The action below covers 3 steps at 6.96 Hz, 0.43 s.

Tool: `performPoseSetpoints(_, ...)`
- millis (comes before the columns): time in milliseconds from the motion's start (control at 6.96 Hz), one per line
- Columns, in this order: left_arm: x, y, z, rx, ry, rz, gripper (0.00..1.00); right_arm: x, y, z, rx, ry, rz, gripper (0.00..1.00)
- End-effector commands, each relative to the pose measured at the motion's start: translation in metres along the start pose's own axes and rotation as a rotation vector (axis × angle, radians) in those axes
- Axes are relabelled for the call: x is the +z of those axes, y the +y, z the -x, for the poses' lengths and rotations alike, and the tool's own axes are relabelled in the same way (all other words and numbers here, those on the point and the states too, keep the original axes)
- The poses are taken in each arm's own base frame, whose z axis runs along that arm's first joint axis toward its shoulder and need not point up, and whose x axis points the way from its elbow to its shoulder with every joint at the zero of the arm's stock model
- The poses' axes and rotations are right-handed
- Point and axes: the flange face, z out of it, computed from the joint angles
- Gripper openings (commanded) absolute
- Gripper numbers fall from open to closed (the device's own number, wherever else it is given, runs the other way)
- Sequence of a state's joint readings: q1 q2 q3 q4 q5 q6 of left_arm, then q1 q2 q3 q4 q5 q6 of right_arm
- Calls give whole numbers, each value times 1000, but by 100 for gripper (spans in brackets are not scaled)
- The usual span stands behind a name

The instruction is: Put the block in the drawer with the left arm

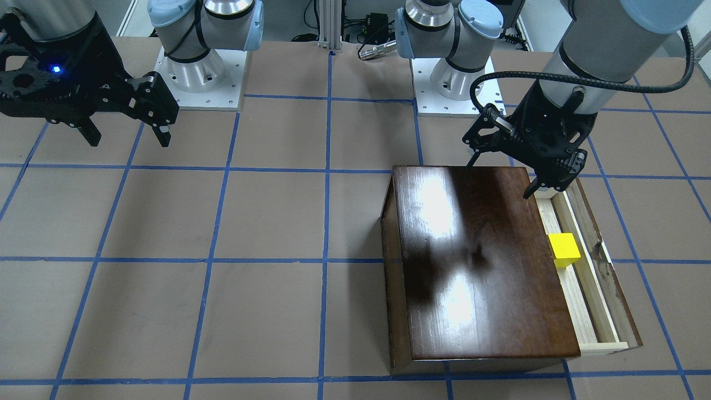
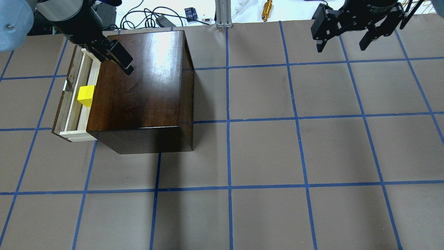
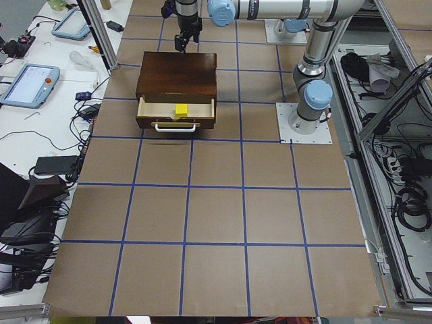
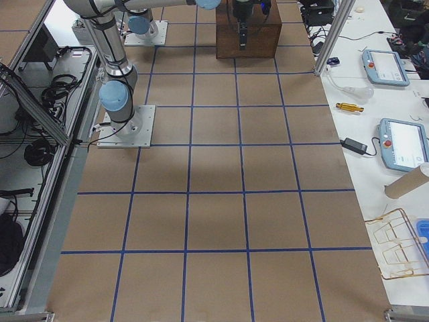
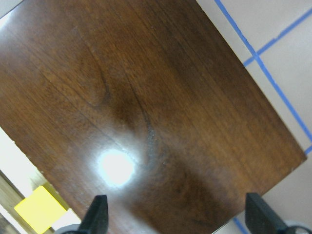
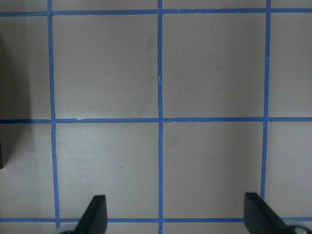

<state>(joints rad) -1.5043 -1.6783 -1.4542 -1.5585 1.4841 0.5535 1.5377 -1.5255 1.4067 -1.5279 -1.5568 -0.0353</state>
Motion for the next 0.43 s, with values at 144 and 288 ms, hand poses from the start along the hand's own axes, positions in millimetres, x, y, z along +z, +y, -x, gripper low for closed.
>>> performPoseSetpoints(144,-12,3,-12,-278,-119,6,100,0,0,1,-1,-1,1,100)
performPoseSetpoints(288,-19,4,-26,-414,-126,-15,100,0,0,1,-1,-1,1,100)
